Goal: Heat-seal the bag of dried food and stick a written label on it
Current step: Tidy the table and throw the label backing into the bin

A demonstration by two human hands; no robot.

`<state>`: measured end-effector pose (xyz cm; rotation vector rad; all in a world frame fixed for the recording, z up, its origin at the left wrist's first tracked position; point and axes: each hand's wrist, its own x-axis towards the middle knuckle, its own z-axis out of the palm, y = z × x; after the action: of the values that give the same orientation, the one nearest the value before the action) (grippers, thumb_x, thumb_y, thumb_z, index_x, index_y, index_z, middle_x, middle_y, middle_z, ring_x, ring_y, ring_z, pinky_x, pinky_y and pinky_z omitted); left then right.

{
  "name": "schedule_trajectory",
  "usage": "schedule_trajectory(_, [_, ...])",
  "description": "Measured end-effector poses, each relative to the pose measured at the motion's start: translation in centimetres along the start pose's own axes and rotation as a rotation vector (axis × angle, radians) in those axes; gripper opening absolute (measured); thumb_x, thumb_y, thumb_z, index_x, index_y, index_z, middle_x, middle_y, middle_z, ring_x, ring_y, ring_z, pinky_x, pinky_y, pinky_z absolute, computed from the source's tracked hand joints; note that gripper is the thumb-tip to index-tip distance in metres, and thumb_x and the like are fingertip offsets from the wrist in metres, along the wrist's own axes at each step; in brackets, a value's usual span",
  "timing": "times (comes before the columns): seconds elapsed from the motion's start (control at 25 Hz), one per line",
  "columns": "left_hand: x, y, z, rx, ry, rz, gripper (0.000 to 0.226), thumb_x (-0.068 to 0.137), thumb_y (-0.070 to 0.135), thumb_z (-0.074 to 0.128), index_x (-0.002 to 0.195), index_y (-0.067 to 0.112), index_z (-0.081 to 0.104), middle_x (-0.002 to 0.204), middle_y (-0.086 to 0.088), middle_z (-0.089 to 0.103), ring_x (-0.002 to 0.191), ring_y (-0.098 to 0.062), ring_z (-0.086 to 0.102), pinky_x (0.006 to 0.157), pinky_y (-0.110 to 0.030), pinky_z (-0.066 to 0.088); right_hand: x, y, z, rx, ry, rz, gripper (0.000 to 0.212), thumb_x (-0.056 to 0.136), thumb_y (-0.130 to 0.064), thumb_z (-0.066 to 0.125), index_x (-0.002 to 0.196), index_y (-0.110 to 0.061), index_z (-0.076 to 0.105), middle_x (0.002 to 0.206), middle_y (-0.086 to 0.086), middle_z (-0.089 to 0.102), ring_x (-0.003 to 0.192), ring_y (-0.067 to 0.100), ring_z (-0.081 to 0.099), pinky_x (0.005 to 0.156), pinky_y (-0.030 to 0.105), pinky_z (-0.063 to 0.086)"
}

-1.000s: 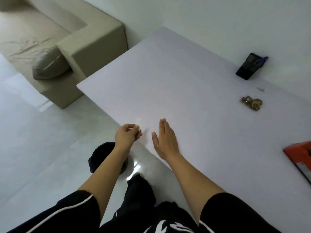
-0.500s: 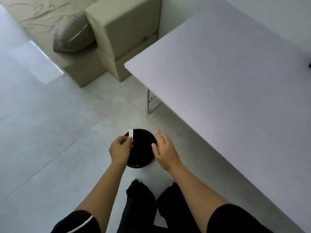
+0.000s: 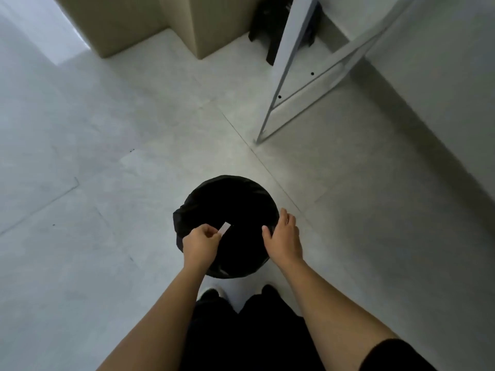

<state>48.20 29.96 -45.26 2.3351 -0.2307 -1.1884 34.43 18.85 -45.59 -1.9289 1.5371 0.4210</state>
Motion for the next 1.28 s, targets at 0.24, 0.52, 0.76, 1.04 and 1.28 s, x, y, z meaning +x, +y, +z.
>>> schedule_trajectory(0.24, [6.2, -4.5, 4.6, 0.036, -0.02, -0.012, 0.012, 0.089, 0.012, 0.058, 0.091, 0.008, 0.07, 0.086, -0.01, 0.067, 0.077, -0.023, 0.063, 0.069, -0.029, 0.048, 4.7, 3.8, 5.9, -0.046, -0.014, 0.082, 0.059, 0.098, -0.033, 0.036, 0.146, -0.012, 0.008, 0.118, 0.017, 0.058, 0.092, 0.032, 0.06, 0.069, 0.033, 0.046])
schedule_trajectory(0.52, [8.1, -5.0, 5.5, 0.105, 0.014, -0.088, 0.012, 0.088, 0.013, 0.061, 0.089, 0.004, 0.069, 0.091, -0.016, 0.064, 0.084, -0.029, 0.059, 0.073, -0.028, 0.042, 5.0, 4.3, 7.4, 0.019, 0.002, 0.112, 0.031, 0.098, -0.018, 0.033, 0.126, -0.007, 0.028, 0.089, 0.014, 0.061, 0.074, 0.03, 0.059, 0.061, 0.037, 0.05])
schedule_trajectory(0.76, [2.9, -1.3, 0.7, 0.067, 0.055, -0.057, 0.026, 0.088, 0.012, 0.059, 0.111, 0.004, 0.068, 0.101, -0.017, 0.07, 0.097, -0.033, 0.064, 0.092, -0.037, 0.051, 0.4, 0.4, 1.8, -0.028, 0.059, 0.028, 0.064, 0.095, -0.047, 0.034, 0.144, -0.011, 0.012, 0.141, 0.015, 0.037, 0.123, 0.029, 0.04, 0.082, 0.041, 0.047])
schedule_trajectory(1.04, [-11.6, 12.6, -10.7, 0.024, 0.184, 0.257, 0.032, 0.096, 0.03, 0.045, 0.095, 0.008, 0.069, 0.087, -0.011, 0.07, 0.083, -0.026, 0.06, 0.071, -0.028, 0.041, -12.4, -9.4, -13.8, 0.052, 0.162, -0.195, 0.056, 0.097, -0.045, 0.03, 0.142, -0.012, 0.023, 0.141, 0.01, 0.04, 0.126, 0.026, 0.04, 0.095, 0.039, 0.042])
schedule_trajectory(1.28, [-26.8, 29.0, -17.8, -0.132, 0.253, 0.656, 0.04, 0.096, 0.027, 0.044, 0.068, 0.002, 0.057, 0.066, -0.013, 0.063, 0.064, -0.026, 0.058, 0.061, -0.039, 0.043, -23.3, -14.2, -32.7, 0.19, 0.401, -0.325, 0.049, 0.098, -0.039, 0.031, 0.141, -0.015, 0.028, 0.142, 0.009, 0.041, 0.127, 0.023, 0.04, 0.1, 0.037, 0.039])
